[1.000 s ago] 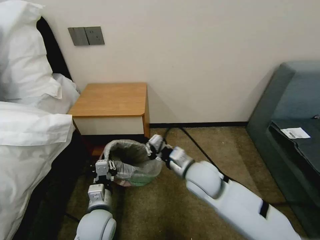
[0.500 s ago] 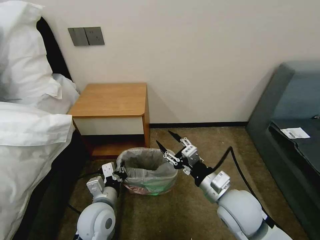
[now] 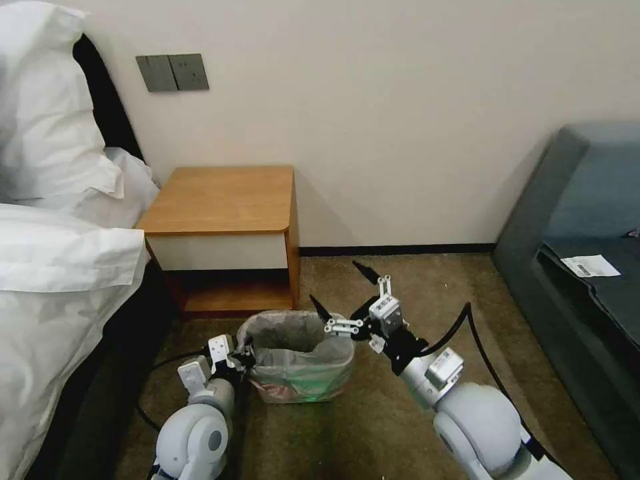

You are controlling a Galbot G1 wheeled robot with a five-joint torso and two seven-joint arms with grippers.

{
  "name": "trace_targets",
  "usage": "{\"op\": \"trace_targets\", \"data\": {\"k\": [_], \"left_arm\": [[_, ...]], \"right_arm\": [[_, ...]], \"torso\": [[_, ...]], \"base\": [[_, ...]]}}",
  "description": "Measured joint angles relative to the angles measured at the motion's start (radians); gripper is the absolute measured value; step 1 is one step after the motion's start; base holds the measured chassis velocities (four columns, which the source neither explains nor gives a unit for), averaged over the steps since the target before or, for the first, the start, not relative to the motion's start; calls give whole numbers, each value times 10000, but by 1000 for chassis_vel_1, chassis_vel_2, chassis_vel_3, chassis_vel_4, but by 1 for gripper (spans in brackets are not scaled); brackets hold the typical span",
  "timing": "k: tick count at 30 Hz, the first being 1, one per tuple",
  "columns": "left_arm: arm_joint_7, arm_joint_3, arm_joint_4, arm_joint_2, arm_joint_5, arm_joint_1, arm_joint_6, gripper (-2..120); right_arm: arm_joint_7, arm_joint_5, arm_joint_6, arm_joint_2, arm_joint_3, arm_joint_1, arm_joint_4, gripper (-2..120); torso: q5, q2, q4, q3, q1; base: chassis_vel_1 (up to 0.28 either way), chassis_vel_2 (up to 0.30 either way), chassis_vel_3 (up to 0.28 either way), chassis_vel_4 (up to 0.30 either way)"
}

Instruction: Pick up the garbage bag from the table and place it over the trash can.

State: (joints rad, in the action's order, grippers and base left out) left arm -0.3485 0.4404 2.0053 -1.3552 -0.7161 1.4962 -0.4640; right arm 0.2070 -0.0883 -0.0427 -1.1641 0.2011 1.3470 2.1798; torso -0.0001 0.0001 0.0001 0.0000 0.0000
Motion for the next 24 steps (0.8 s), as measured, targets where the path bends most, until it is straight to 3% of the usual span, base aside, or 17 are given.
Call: {"op": "trace_targets", "data": {"k": [4, 11, 13, 17, 18, 20, 22, 23, 24], "left_arm": [[13, 38, -26, 32, -8, 54, 33, 11], [39, 19, -5, 9, -10, 68, 67, 38], [39, 13, 3, 1, -7, 77, 69, 40], [158, -1, 18, 5, 288, 118, 436, 62], [158, -1, 18, 5, 288, 118, 436, 62], [389, -9, 29, 39, 671, 166, 1013, 71], [946, -24, -121, 48, 1333, 198, 2154, 80], [946, -24, -121, 48, 1333, 198, 2154, 80], [1302, -13, -247, 52, 1748, 220, 2767, 85]], "right_arm": [[3, 10, 145, -70, -40, 148, -171, 100], [-745, 387, 348, -506, -196, 235, -579, 100], [-871, 395, 336, -540, -217, 237, -593, 100], [-2376, 362, -370, -819, -432, 264, -614, 100], [-2376, 362, -370, -819, -432, 264, -614, 100], [-3015, 307, -631, -1016, -498, 339, -647, 100], [-3620, 445, -678, -1284, -503, 483, -835, 100], [-3620, 445, -678, -1284, -503, 483, -835, 100], [-3891, 548, -601, -1436, -509, 568, -973, 100]], "torso": [[1, 0, -1, 0, 0], [1, 0, -1, 0, 0], [1, 0, 0, 0, 1], [0, -1, -1, 0, 1], [0, -1, -1, 0, 1], [1, -1, 0, 0, 0], [0, -2, -1, 0, 0], [0, -2, -1, 0, 0], [0, -2, -1, 0, 0]], "base": [[0, 0, 0, 0], [0, 0, 0, 0], [0, 0, 0, 0], [0, 0, 0, 0], [0, 0, 0, 0], [0, 0, 0, 0], [0, 0, 0, 0], [0, 0, 0, 0], [0, 0, 0, 0]]}}
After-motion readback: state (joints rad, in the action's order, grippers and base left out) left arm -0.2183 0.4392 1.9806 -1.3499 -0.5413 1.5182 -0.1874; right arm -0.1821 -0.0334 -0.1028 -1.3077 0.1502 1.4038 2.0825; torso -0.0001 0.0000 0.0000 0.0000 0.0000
